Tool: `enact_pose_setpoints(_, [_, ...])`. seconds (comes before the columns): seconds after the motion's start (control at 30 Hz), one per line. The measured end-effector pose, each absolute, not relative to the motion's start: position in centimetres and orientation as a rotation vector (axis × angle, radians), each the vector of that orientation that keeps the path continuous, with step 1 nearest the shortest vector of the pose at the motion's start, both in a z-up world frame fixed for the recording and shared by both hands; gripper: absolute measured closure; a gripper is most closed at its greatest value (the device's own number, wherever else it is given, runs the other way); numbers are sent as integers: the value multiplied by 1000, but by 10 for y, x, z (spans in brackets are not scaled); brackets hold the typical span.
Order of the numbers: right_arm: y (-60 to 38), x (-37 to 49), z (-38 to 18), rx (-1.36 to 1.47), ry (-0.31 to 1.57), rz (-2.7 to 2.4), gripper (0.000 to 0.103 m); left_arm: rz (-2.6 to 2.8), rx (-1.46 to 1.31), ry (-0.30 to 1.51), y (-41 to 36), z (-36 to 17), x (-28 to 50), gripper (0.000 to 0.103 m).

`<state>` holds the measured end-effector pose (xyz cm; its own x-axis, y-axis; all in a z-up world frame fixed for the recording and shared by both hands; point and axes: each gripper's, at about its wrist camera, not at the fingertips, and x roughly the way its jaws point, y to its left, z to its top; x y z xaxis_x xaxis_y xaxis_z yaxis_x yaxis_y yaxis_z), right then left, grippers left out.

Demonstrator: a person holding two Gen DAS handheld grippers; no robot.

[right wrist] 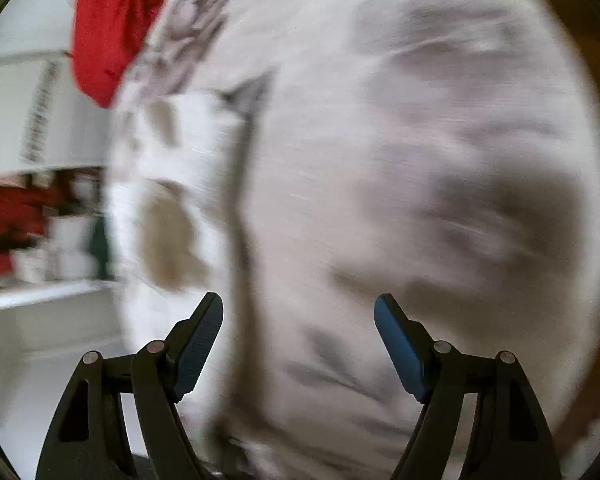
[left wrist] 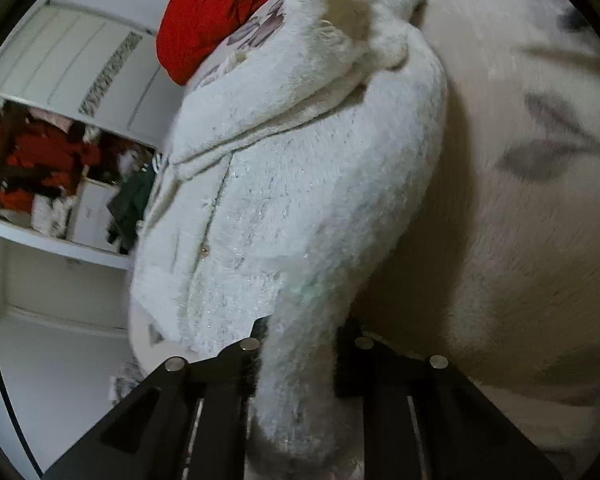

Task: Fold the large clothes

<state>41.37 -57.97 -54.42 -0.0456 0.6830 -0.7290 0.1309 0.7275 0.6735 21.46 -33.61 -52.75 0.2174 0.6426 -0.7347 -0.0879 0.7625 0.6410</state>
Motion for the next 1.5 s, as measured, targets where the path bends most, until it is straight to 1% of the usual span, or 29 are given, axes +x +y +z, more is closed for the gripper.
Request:
enact_pose_setpoints(0.17, [-535, 461, -588, 979, 1598, 650, 23, 495, 439, 1255, -308, -507, 217, 92])
enact_pose_setpoints(0.3, [-490, 478, -604, 1096, 1605, 747, 23, 467, 387, 1248, -304, -496, 221, 93])
enact_pose_setpoints(0.33, [-478, 480, -603, 1117, 1602, 776, 19, 459, 376, 1240, -301, -493, 221, 93])
enact_pose_setpoints(0.37, [-470, 481, -601, 1123, 1598, 790, 19, 453, 363, 1234, -296, -489, 221, 93])
enact_pose_setpoints(0.43, [-448, 484, -595, 1106, 1591, 797, 18, 443, 340, 1227, -289, -483, 220, 93])
enact_pose_setpoints(0.5, [-428, 485, -590, 1010, 1642, 739, 20, 430, 316, 1221, -279, -478, 220, 93])
enact_pose_setpoints(0.53, [-420, 486, -589, 969, 1654, 701, 32, 419, 297, 1220, -275, -476, 219, 93])
enact_pose_setpoints(0.57, [-414, 487, -587, 925, 1662, 663, 47, 406, 281, 1218, -271, -474, 218, 93])
enact_pose_setpoints(0.6, [-408, 488, -582, 865, 1670, 610, 79, 394, 272, 1214, -269, -472, 217, 93])
enact_pose_setpoints(0.73, [-384, 487, -527, 751, 1595, 516, 82, 332, 200, 1192, -243, -451, 213, 94])
enact_pose_setpoints(0.9, [-308, 485, -439, 596, 1557, 509, 82, 294, 47, 1190, -169, -417, 209, 95])
enact_pose_setpoints(1.03, [-202, 502, -407, 409, 1580, 479, 82, 297, -99, 1206, -82, -397, 217, 95])
enact_pose_setpoints(1.13, [-106, 515, -413, 258, 1618, 436, 82, 307, -222, 1233, -14, -403, 224, 95])
enact_pose_setpoints(1.17, [-87, 516, -421, 223, 1630, 421, 82, 312, -260, 1248, 8, -410, 225, 95])
enact_pose_setpoints(1.2, [-55, 519, -432, 168, 1655, 402, 82, 320, -292, 1260, 28, -419, 226, 95])
enact_pose_setpoints(1.27, [-21, 522, -451, 99, 1689, 360, 82, 325, -354, 1299, 67, -446, 229, 95])
enact_pose_setpoints(1.33, [12, 526, -467, 47, 1727, 310, 80, 320, -437, 1328, 101, -473, 228, 91])
enact_pose_setpoints(1.37, [14, 526, -471, 36, 1733, 293, 77, 300, -467, 1337, 111, -482, 227, 89])
enact_pose_setpoints(1.4, [13, 526, -473, 47, 1740, 278, 67, 276, -495, 1346, 120, -490, 227, 86])
enact_pose_setpoints(1.43, [15, 527, -468, 99, 1746, 286, 51, 245, -532, 1358, 127, -496, 227, 80])
enact_pose_setpoints(1.47, [4, 530, -473, 137, 1749, 313, 41, 221, -567, 1361, 133, -498, 225, 78])
enact_pose_setpoints(1.5, [2, 529, -466, 199, 1752, 372, 33, 201, -595, 1360, 140, -497, 223, 73])
